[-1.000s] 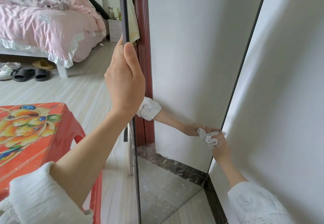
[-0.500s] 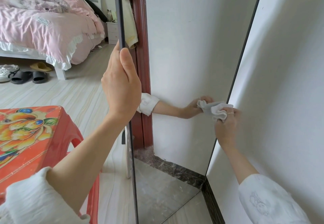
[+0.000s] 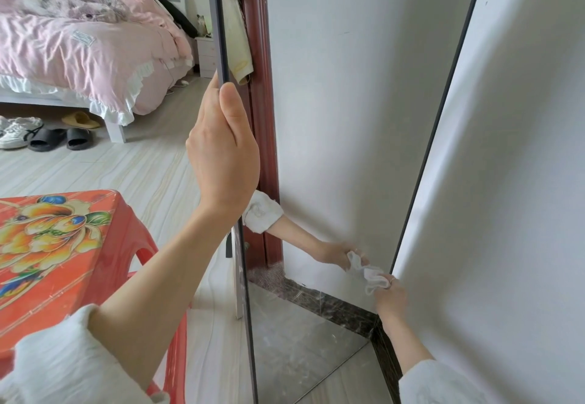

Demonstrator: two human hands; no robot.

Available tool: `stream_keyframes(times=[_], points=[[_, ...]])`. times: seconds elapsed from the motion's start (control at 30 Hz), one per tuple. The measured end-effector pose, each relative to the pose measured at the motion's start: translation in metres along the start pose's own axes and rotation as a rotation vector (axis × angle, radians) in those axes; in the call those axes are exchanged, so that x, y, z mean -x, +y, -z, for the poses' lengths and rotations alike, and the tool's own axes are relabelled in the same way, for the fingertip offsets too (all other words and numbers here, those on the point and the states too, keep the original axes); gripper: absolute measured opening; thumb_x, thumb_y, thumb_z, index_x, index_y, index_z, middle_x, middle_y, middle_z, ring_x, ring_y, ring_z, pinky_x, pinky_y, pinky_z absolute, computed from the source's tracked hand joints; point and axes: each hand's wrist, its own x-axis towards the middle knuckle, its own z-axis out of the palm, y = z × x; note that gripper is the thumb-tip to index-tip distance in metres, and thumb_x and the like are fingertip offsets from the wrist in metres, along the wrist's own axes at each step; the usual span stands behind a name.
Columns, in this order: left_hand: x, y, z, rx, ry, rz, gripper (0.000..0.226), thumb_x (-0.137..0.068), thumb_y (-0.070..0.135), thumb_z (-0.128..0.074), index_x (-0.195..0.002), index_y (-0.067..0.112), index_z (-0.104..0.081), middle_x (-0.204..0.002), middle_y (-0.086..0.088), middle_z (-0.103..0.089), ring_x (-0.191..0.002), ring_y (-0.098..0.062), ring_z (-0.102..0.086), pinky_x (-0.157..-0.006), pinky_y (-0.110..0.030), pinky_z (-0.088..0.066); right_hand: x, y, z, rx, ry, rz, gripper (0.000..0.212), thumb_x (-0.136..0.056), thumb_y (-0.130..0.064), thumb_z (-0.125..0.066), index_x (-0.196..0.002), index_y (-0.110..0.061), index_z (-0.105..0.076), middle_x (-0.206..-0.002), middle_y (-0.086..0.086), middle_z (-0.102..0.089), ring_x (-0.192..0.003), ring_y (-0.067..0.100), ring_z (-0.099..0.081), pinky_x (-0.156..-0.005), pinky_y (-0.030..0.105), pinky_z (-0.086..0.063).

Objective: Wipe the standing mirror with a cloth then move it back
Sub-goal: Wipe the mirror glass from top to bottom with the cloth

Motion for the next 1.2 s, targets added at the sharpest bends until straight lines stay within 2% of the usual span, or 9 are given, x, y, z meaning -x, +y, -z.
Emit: stream_keyframes(times=[0.13, 0.23, 0.33, 0.4, 0.47, 0.6, 0.77, 1.03, 1.2], points=[[0.000, -0.002, -0.001, 0.001, 0.009, -0.004, 0.030, -0.100, 0.022, -0.021, -0.076, 0.011, -0.035, -0.065, 0.008, -0.045, -0.061, -0.003, -0.042, -0.062, -0.023, -0.023, -0.011, -0.041, 0.021, -0.096, 0.198, -0.037, 0.018, -0.085, 0.002, -0.052, -0.102, 0.003, -0.058, -0.106, 0.026, -0.062, -0.097, 0.036, -0.058, -0.071, 0.030, -0.034], [0.000, -0.002, -0.002, 0.017, 0.010, -0.003, 0.035, -0.100, 0.023, -0.020, -0.077, 0.004, -0.040, -0.083, -0.016, -0.060, -0.069, -0.017, -0.039, -0.063, -0.023, -0.023, -0.017, -0.081, 0.041, -0.179, 0.273, 0.091, 0.028, -0.079, 0.009, -0.050, -0.107, 0.006, -0.052, -0.109, 0.026, -0.057, -0.100, 0.036, -0.056, -0.077, 0.033, -0.038], [0.000, -0.001, -0.002, 0.030, 0.002, 0.005, 0.038, -0.100, 0.023, -0.021, -0.082, 0.001, -0.045, -0.074, -0.003, -0.055, -0.065, -0.015, -0.030, -0.062, -0.027, -0.024, -0.006, -0.112, 0.039, -0.109, 0.246, 0.363, 0.035, -0.075, 0.014, -0.045, -0.107, 0.005, -0.053, -0.114, 0.026, -0.048, -0.104, 0.032, -0.048, -0.081, 0.020, -0.032], [-0.001, -0.001, -0.002, 0.008, 0.000, 0.015, 0.035, -0.099, 0.024, -0.020, -0.079, 0.005, -0.042, -0.092, -0.022, -0.060, -0.065, -0.014, -0.030, -0.063, -0.025, -0.023, 0.010, -0.116, 0.030, -0.055, 0.252, 0.491, 0.037, -0.074, 0.015, -0.045, -0.107, 0.003, -0.055, -0.117, 0.023, -0.043, -0.107, 0.030, -0.044, -0.087, 0.016, -0.029], [-0.001, -0.001, -0.002, -0.005, 0.008, 0.014, 0.032, -0.099, 0.025, -0.019, -0.078, 0.008, -0.037, -0.093, -0.024, -0.059, -0.066, -0.017, -0.031, -0.062, -0.024, -0.022, 0.025, -0.102, 0.019, -0.003, 0.272, 0.594, 0.037, -0.070, 0.019, -0.044, -0.101, 0.003, -0.057, -0.112, 0.023, -0.044, -0.103, 0.033, -0.044, -0.088, 0.027, -0.037], [-0.002, -0.003, -0.004, 0.002, 0.025, 0.016, 0.039, -0.099, 0.024, -0.020, -0.084, 0.002, -0.048, -0.065, 0.011, -0.034, -0.063, -0.007, -0.027, -0.059, -0.021, -0.019, 0.046, -0.042, 0.001, 0.196, 0.092, 0.625, 0.034, -0.070, 0.022, -0.046, -0.097, 0.004, -0.057, -0.106, 0.019, -0.045, -0.098, 0.032, -0.048, -0.083, 0.036, -0.046], [-0.001, -0.001, -0.003, -0.002, 0.014, 0.016, 0.039, -0.099, 0.023, -0.020, -0.083, 0.002, -0.048, -0.075, -0.012, -0.050, -0.064, -0.012, -0.030, -0.059, -0.020, -0.019, 0.041, -0.011, 0.008, 0.360, -0.288, 0.402, 0.034, -0.082, 0.009, -0.046, -0.110, -0.007, -0.057, -0.108, 0.007, -0.042, -0.102, 0.027, -0.051, -0.085, 0.022, -0.037], [-0.001, 0.000, -0.001, 0.003, -0.004, 0.013, 0.045, -0.099, 0.024, -0.020, -0.099, -0.009, -0.052, -0.097, -0.026, -0.059, -0.071, -0.017, -0.037, -0.061, -0.024, -0.023, 0.014, -0.111, 0.048, 0.060, 0.146, 0.477, 0.020, -0.081, 0.004, -0.049, -0.101, 0.002, -0.053, -0.100, 0.021, -0.051, -0.089, 0.030, -0.050, -0.064, 0.023, -0.026], [0.000, 0.000, -0.001, -0.012, 0.004, 0.005, 0.045, -0.099, 0.023, -0.019, -0.098, -0.008, -0.052, -0.096, -0.024, -0.059, -0.068, -0.015, -0.033, -0.061, -0.020, -0.020, 0.035, -0.131, 0.038, 0.041, 0.181, 0.647, 0.029, -0.080, 0.005, -0.050, -0.106, -0.005, -0.056, -0.106, 0.012, -0.045, -0.090, 0.022, -0.048, -0.068, 0.014, -0.030]])
